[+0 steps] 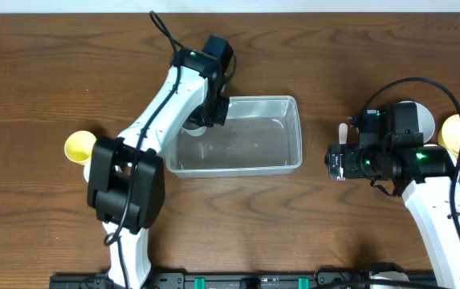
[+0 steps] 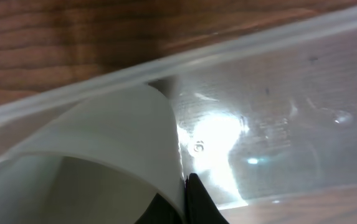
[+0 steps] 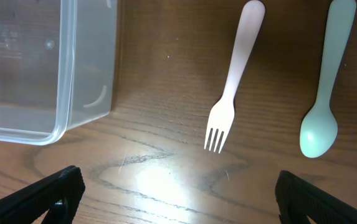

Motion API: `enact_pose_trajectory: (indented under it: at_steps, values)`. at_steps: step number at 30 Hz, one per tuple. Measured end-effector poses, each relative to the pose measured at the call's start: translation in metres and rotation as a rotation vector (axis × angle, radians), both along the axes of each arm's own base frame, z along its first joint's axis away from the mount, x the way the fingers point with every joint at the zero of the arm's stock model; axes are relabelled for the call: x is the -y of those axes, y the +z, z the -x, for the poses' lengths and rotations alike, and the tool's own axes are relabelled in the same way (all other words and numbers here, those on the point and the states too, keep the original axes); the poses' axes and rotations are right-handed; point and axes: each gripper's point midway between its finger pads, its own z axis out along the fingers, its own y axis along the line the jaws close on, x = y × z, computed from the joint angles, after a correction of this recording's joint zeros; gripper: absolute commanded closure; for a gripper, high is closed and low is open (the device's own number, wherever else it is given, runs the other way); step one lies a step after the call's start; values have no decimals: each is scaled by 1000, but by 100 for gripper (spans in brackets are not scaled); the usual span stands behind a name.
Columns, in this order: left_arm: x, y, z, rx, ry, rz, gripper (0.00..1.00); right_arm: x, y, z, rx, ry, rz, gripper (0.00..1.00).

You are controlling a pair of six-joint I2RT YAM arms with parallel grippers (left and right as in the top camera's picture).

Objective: Pack container
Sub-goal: 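Carry grey cup with left gripper into container's back-left corner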

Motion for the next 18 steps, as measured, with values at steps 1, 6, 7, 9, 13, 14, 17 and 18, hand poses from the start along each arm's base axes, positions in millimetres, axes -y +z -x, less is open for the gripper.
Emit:
enact_pose_trajectory:
  at_steps: [1,6,7,9,13,14,17,18]
  values:
    - [-1,-2,-1,-1,2,-3,94,0,0,0,0,0,0,1]
    - [-10,-6,-5,-5,23,-7,90,0,0,0,-1,0,0,1]
    - [-13,-6,-7,-4,27,-9,89,0,0,0,-1,0,0,1]
    - [-17,-6,-8,-4,37,-9,83,0,0,0,-1,0,0,1]
    - [-23,-6,-10,-3,52,-11,75,0,0,0,-1,0,0,1]
    - [-24,-6,-10,-4,52,-12,73,0,0,0,-1,0,0,1]
    - [-24,-6,-10,-4,53,-13,71,0,0,0,-1,0,0,1]
    - [-24,-6,-10,-4,52,-13,70,0,0,0,-1,0,0,1]
